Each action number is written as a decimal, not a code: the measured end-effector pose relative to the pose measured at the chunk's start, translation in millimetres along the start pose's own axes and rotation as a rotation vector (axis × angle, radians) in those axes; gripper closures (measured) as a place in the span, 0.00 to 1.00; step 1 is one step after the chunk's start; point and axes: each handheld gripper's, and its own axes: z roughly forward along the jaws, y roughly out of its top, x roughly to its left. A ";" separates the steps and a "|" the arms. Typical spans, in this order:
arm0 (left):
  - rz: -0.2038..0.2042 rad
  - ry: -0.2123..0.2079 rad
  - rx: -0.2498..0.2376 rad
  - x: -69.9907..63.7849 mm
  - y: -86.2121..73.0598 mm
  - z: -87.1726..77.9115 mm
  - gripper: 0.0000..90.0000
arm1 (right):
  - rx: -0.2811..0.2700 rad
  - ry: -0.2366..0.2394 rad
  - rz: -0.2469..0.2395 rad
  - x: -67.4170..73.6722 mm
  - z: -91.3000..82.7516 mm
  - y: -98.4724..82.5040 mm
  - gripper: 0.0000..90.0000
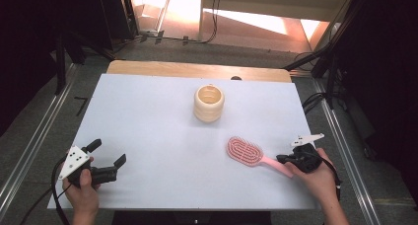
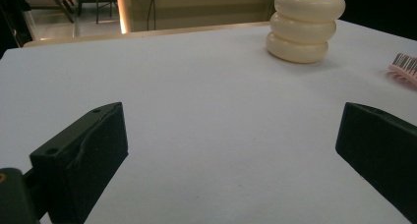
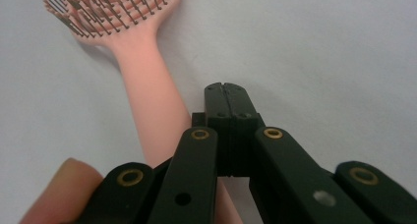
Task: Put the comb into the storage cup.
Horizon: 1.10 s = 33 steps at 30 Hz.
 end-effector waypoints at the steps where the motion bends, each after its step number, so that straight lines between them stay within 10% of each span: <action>1: 0.000 -0.001 0.001 0.0 0.0 -0.1 0.00 | 0.001 0.001 0.002 0.4 -0.6 -0.1 0.98; 7: 0.001 0.000 0.001 0.0 0.0 0.1 0.00 | -0.039 -0.018 -0.041 1.5 -9.5 5.6 0.83; 21: 0.000 0.000 0.001 0.2 0.0 0.0 0.00 | 0.034 0.004 -0.190 20.0 -7.7 31.6 0.01; 33: 0.000 -0.002 0.001 0.4 0.0 -0.1 0.00 | 0.140 0.018 -0.257 32.1 5.6 39.7 0.00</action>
